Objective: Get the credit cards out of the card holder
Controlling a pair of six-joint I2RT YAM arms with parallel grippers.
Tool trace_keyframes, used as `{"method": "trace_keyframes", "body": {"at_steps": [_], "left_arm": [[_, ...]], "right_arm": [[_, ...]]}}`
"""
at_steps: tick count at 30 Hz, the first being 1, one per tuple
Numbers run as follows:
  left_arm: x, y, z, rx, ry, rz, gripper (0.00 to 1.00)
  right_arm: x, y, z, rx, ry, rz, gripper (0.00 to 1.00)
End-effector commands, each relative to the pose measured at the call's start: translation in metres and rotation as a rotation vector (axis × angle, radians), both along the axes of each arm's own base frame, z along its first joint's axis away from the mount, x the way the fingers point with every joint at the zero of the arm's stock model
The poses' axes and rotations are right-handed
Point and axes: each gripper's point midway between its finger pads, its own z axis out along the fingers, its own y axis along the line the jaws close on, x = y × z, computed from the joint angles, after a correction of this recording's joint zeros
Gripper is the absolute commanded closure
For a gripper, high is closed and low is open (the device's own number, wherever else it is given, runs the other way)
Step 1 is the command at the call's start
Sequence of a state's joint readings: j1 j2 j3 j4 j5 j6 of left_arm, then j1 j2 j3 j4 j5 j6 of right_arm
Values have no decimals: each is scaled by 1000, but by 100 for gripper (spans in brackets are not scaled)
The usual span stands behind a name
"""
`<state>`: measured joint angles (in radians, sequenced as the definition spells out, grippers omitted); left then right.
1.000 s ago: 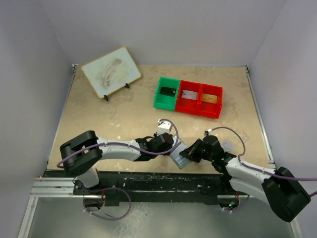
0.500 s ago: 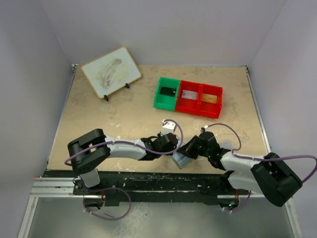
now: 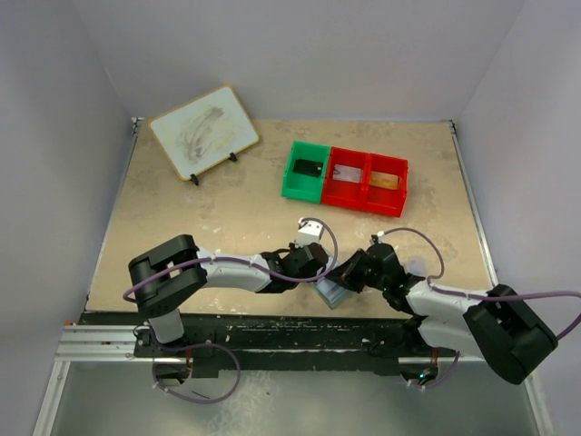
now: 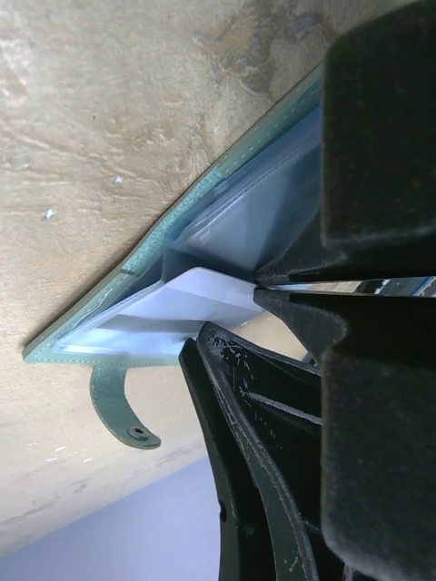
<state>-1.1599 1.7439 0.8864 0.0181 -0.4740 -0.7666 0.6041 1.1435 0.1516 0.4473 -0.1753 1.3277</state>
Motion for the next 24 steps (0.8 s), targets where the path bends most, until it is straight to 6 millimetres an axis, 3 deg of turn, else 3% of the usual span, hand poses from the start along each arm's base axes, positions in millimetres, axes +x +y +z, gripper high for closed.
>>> {"method": "trace_keyframes", "body": {"at_steps": [1,8,14,17,24], "left_arm": [[-6,-2,-9,-13,30,-16,78],[-13,1,-13,0,54,-45,81],[-14,-3,-12,-14,61,-55,81],[-16,-5,-13,-11,68,-66,82],[-16,-4,-12,-10,69,-66,82]], "right_arm": [[6,-6,1,23,-8,-79,90],[11,-7,4,57,-9,-132,76],[12,-3,1,67,1,-118,76],[23,-7,0,33,-14,-164,77],[25,-13,0,46,-37,-211,81]]}}
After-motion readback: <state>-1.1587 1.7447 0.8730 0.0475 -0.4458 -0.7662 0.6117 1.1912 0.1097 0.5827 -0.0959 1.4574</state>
